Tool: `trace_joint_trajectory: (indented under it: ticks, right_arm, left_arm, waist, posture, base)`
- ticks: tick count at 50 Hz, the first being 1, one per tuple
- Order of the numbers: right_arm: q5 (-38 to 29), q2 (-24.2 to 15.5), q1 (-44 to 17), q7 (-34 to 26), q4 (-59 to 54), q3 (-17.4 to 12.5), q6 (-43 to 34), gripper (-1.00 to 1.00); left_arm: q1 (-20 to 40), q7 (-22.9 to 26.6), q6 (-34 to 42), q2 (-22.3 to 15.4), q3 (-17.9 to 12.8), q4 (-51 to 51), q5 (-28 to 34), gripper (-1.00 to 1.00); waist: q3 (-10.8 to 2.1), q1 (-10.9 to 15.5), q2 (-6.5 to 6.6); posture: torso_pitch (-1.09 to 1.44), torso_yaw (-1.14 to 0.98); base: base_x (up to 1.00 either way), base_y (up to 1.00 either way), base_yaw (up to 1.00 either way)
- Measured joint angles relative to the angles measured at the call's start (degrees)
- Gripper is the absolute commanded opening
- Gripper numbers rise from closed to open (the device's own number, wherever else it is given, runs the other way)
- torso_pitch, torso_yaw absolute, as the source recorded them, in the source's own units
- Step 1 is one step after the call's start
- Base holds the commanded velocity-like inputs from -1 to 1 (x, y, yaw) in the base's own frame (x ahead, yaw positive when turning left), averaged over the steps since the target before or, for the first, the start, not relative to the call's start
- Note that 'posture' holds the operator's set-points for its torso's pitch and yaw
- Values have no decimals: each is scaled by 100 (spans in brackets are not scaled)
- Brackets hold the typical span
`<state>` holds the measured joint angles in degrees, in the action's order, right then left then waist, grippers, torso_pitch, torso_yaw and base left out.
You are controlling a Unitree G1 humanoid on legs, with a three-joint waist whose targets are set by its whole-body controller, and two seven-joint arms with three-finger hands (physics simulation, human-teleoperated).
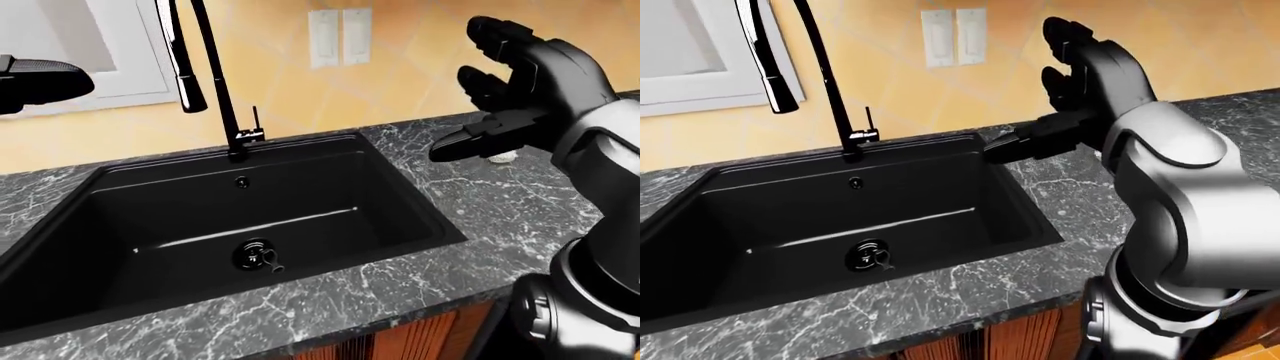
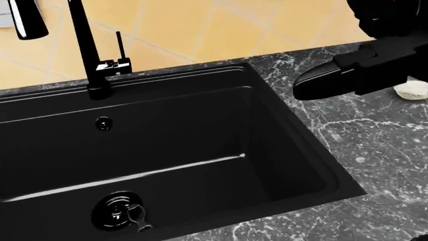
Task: Turn the sink spout to the right.
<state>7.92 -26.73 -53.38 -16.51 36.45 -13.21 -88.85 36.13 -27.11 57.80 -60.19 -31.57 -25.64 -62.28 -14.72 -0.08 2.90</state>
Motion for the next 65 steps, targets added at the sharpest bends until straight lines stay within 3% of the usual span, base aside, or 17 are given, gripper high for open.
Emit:
trace_joint_trajectory:
  ticks: [17,48,51,56,60,65]
  right_arm:
    - [-11,-1,-3,-17,45,-11,-27,100]
    - [-7,17,32,-32,167,-44,-69,100]
    - [5,-14,-28,-46,181,-70,-145,100]
    - [9,-68,-227,-53,189,-59,-231,100]
    - [31,-42,-188,-73,213,-34,-191,100]
    - [26,-54,-159,-80,143,-73,-219,100]
  left_arm:
    - [-34,-15,-38,93,38,-77,66,100]
    - [322,46,218,507,359,-169,469,100]
    - [531,193,98,732,769,170,886,100]
    - [1250,906,-1,1299,1573,1187,2012,100]
    - [1967,1467,-328,1594,1715,2213,3021,100]
    - [2630,1970,-971,1855,1685,3551,4037,100]
  waist:
    - [-441,77,-17]
    - [-900,136,-63]
    - [-950,179,-77]
    - [-996,202,-136]
    - [-1008,186,-171]
    - [-1028,184,-211]
  posture:
    - [-62,0]
    - [-85,0]
    - [-85,0]
    - [-85,0]
    - [-85,0]
    - [-85,0]
  base:
    - [0,0,0]
    - [0,0,0]
    - [0,0,0]
    - [0,0,0]
    - [0,0,0]
    - [0,0,0]
